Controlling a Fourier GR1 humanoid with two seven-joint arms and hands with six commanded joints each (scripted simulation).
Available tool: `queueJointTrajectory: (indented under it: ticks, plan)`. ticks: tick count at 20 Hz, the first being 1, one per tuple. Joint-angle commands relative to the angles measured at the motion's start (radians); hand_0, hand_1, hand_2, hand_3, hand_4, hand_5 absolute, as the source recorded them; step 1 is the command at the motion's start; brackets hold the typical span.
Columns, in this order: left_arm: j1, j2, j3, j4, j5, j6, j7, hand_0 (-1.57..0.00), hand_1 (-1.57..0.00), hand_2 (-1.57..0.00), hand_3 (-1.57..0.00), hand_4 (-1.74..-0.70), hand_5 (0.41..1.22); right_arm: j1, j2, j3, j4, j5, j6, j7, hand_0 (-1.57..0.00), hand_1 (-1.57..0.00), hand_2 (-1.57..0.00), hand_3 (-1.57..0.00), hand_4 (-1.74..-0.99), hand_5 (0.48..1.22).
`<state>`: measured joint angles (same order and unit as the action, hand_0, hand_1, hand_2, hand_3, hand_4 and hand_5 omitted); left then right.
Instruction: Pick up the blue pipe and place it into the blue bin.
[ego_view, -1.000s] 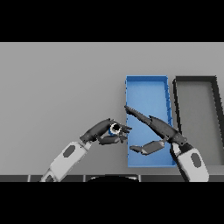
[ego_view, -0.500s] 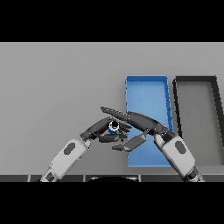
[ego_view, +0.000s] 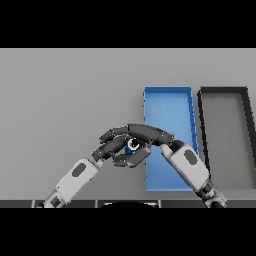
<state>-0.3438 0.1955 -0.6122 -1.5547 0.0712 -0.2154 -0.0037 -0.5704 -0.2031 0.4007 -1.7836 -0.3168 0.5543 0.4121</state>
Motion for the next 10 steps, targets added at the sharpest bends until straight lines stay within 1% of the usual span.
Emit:
queueJointTrajectory:
  ticks: [1,2,3,4,5,6,7,8,9,10]
  plan:
    - [0.004,-0.002,0.001,-0.011,-0.013,0.015,-0.014,-0.88,-0.83,-0.8,-0.67,-1.61,1.221,-0.002,0.006,0.013,0.002,0.0,0.01,-0.007,-0.7,-0.71,-0.71,-0.56,-1.453,0.551]
    - [0.008,0.002,0.004,-0.017,-0.007,0.009,-0.034,-0.89,-0.87,-0.85,-0.66,-1.64,1.221,0.005,0.007,0.013,0.002,-0.022,0.016,-0.002,-0.87,-0.89,-0.89,-0.7,-1.503,0.573]
    - [0.009,-0.013,0.016,-0.022,0.015,0.017,-0.041,-1.03,-1.01,-0.99,-0.62,-1.66,1.192,0.002,0.014,0.013,0.007,-0.056,0.014,0.025,-1.01,-1.02,-1.02,-0.83,-1.541,0.604]
    - [0.02,-0.035,0.018,-0.009,0.042,0.011,-0.067,-1.14,-1.12,-1.11,-0.57,-1.67,1.198,0.006,0.028,0.022,0.003,-0.065,0.003,0.036,-1.12,-1.13,-1.13,-0.98,-1.513,0.65]
    - [0.025,-0.042,0.027,-0.009,0.063,0.005,-0.069,-1.22,-1.21,-1.2,-0.52,-1.69,1.203,0.016,0.026,0.019,-0.001,-0.074,-0.012,0.031,-1.21,-1.22,-1.22,-1.1,-1.492,0.706]
    - [0.029,-0.058,0.025,-0.003,0.077,0.0,-0.08,-1.29,-1.28,-1.27,-0.53,-1.7,1.206,0.021,0.03,0.013,-0.009,-0.069,-0.02,0.023,-1.28,-1.29,-1.29,-1.19,-1.475,0.809]
    - [0.03,-0.062,0.026,-0.006,0.081,0.007,-0.071,-1.35,-1.34,-1.33,-0.53,-1.71,1.209,0.015,0.033,0.007,-0.003,-0.054,-0.02,0.018,-1.34,-1.35,-1.35,-1.27,-1.464,0.891]
    - [0.034,-0.055,0.022,-0.014,0.08,0.004,-0.075,-1.39,-1.39,-1.38,-0.55,-1.71,1.212,0.019,0.039,0.011,-0.01,-0.031,-0.015,0.0,-1.39,-1.39,-1.39,-1.33,-1.458,0.957]
    - [0.037,-0.049,0.016,-0.013,0.073,0.01,-0.082,-1.43,-1.42,-1.42,-0.59,-1.72,1.214,0.03,0.034,0.009,-0.022,-0.011,-0.002,-0.011,-1.42,-1.43,-1.43,-1.38,-1.456,1.01]
    - [0.03,-0.042,0.016,-0.008,0.071,0.011,-0.09,-1.46,-1.45,-1.45,-0.59,-1.72,1.215,0.043,0.039,0.011,-0.032,0.016,0.006,-0.045,-1.45,-1.46,-1.46,-1.42,-1.459,1.052]
